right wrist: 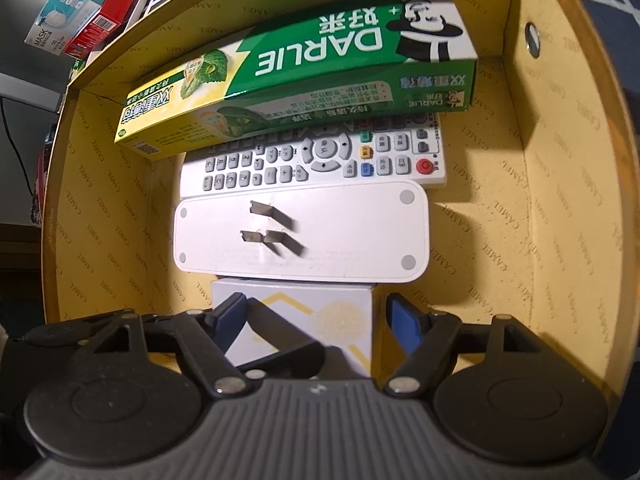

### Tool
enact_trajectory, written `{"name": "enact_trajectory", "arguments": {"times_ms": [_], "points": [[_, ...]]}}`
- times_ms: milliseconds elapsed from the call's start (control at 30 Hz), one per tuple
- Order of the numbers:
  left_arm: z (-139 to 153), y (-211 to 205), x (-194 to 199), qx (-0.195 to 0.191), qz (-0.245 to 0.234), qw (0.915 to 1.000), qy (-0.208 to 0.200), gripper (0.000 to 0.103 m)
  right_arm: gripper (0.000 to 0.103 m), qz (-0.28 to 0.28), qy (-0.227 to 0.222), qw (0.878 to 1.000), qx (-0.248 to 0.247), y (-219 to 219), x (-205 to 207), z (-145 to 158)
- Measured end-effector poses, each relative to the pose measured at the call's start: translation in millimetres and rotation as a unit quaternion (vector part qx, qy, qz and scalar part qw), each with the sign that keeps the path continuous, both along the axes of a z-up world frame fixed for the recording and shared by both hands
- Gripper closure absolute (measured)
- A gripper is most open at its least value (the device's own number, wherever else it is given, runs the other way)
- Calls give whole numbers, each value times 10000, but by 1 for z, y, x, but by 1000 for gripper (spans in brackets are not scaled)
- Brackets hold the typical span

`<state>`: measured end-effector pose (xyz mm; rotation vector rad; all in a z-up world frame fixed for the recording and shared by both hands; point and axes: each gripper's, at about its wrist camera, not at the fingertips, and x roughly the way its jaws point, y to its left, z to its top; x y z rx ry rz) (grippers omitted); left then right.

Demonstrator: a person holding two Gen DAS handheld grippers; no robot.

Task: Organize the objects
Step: 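Lower the small white box into the cardboard box beside the plate, then open the right gripper to release the small white box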

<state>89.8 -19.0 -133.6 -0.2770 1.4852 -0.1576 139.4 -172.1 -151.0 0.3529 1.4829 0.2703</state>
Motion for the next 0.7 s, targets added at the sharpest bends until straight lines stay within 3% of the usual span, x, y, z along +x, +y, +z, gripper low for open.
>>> {"name": "enact_trajectory", "arguments": {"times_ms": [467,700], "points": [[41,-6,-23,269,180,9988,-356,27,24,107,-430,9990,-12,-6,-12,42],[66,-15,-34,422,200,9969,-638,19,16,148,-756,9970,9,-19,-25,75]]}}
